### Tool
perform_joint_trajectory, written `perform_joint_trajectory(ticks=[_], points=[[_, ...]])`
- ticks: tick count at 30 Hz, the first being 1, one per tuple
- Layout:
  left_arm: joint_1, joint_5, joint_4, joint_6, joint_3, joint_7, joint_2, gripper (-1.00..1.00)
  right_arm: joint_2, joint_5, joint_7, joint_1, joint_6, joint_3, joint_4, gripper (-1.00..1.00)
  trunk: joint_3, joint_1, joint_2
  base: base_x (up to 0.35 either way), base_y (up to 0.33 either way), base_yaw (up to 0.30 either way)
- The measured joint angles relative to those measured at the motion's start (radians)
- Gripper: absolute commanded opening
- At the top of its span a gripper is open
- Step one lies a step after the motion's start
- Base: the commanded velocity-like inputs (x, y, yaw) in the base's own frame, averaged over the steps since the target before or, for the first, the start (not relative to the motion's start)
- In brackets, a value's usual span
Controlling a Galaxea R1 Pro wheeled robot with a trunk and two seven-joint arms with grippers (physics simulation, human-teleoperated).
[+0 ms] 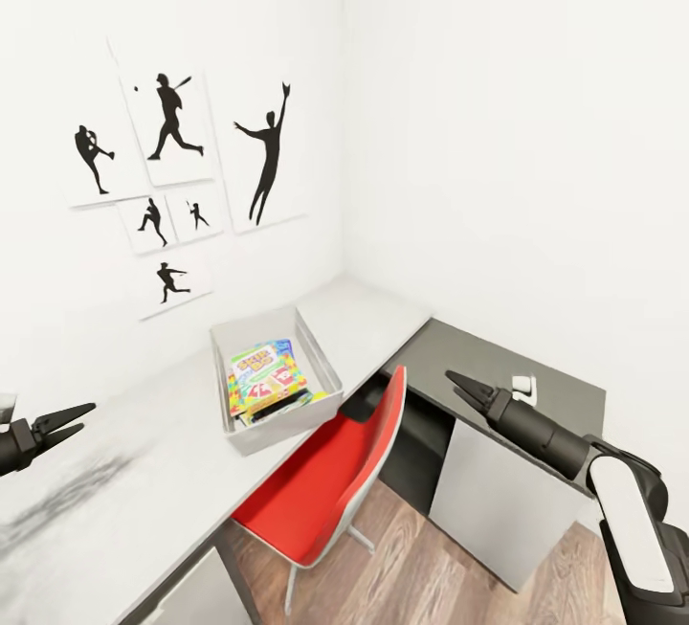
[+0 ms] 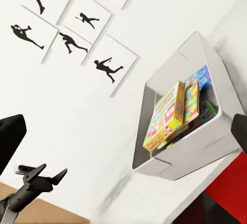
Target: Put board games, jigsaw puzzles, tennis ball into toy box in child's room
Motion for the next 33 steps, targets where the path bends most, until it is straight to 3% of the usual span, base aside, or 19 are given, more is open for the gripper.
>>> perform_joint_trajectory(ticks=[8,16,33], points=[[0.0,0.011,0.0,0.0,0.0,0.0,0.005,1.0,0.0,-0.001,-0.002,0.0,0.005,-0.003,-0.002,1.0,0.0,0.0,0.0,-0.213,0.02,0.0],[0.003,0.07,0.0,-0.001,0.0,0.0,0.005,1.0,-0.005,-0.001,-0.003,0.0,0.007,-0.004,-0.002,1.0,0.0,0.0,0.0,-0.032,0.009,0.0],[0.003,0.077,0.0,0.0,0.0,0.0,0.005,1.0,-0.003,-0.002,-0.003,0.0,0.011,-0.01,-0.001,1.0,-0.002,0.0,0.0,-0.001,0.059,-0.021]])
